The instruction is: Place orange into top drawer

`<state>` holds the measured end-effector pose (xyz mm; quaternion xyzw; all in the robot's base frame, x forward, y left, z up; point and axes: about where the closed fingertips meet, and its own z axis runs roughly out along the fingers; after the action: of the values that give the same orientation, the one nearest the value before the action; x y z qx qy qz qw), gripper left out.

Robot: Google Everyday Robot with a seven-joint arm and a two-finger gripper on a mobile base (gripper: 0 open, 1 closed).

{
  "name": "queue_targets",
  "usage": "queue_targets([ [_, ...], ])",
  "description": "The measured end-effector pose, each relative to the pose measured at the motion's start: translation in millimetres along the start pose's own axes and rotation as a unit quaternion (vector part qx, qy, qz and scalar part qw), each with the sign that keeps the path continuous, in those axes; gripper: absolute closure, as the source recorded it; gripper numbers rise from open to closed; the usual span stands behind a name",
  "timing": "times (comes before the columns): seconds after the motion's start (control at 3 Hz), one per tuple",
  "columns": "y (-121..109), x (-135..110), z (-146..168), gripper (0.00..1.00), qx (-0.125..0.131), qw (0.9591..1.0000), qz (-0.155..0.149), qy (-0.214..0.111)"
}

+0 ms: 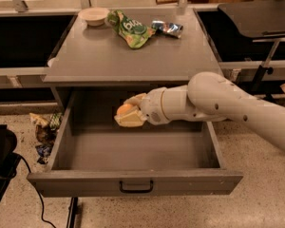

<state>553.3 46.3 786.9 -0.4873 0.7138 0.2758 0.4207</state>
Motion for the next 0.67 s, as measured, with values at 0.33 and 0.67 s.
queue_targets([
  [0.33,2.9,49.8,1.6,1.00,0.008,0.9990,0.043,0.005],
  [0.67,-6.1,92.2,8.5,1.00,0.005,0.9968,0.078,0.014],
])
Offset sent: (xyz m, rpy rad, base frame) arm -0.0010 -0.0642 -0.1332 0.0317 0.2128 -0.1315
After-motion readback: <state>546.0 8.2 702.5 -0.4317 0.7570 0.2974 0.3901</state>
